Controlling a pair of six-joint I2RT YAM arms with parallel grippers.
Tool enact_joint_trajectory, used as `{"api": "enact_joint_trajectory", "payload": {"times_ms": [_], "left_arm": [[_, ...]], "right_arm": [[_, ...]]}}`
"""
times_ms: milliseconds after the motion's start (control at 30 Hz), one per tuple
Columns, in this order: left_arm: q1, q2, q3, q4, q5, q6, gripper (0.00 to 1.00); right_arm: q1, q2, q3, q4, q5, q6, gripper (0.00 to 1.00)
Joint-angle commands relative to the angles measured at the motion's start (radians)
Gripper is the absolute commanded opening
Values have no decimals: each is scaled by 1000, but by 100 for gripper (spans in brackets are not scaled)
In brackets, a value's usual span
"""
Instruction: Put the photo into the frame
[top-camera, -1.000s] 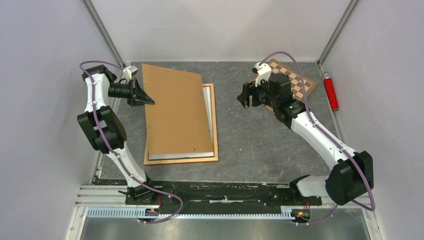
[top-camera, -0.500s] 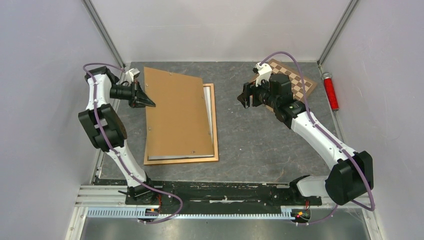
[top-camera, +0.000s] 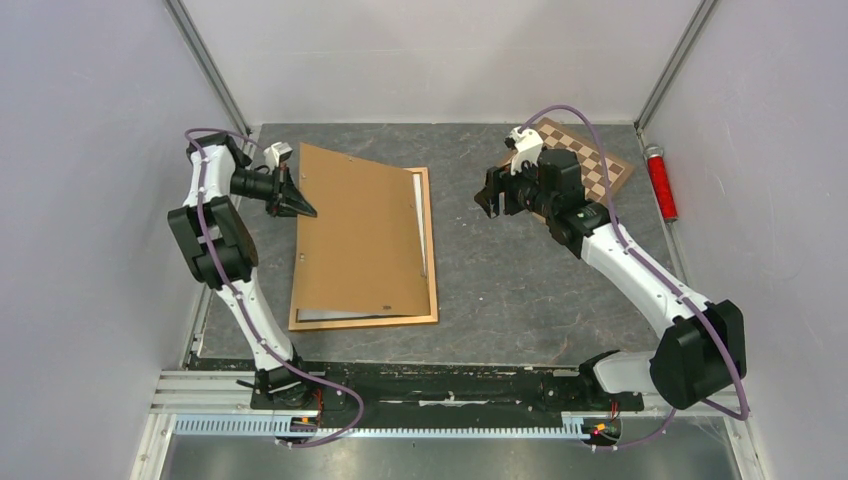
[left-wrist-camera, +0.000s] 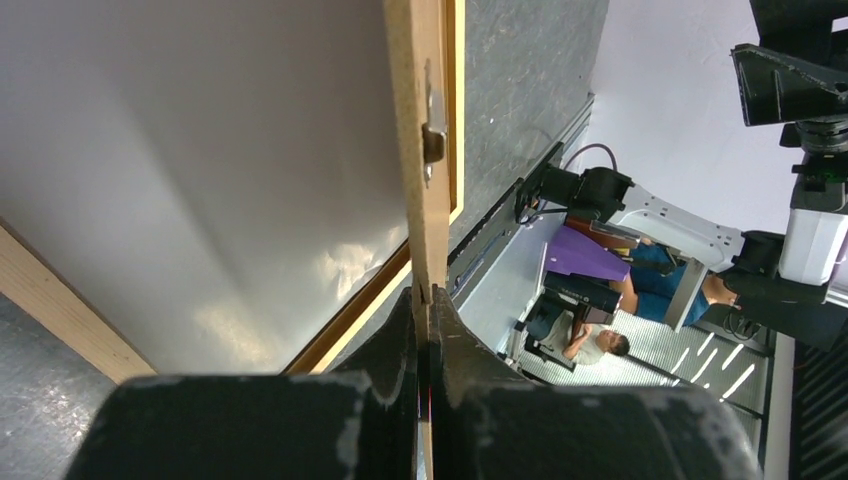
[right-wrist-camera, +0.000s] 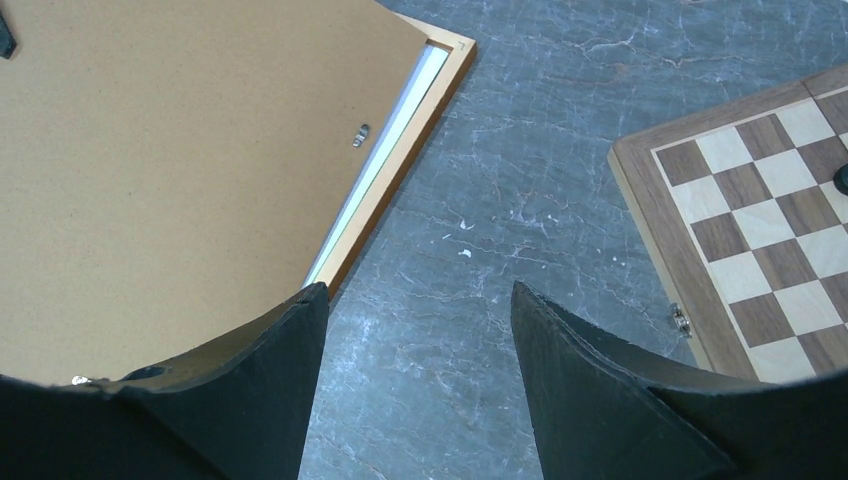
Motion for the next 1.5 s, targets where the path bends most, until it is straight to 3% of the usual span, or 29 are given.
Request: {"api": "enact_joint_trajectory", "payload": {"times_ms": [0,900,1467], "left_arm": [[-9,31,56,-79,-24,82,2],[-45,166,157,-80,-68,223,2],[-44,166,52,24,-114,168,2]], "right_arm": [[-5,7,-7,42,-9,7,70],[-5,56,-18,56,-14,4,70],[-5,64,-22,60,-16,7,70]]}}
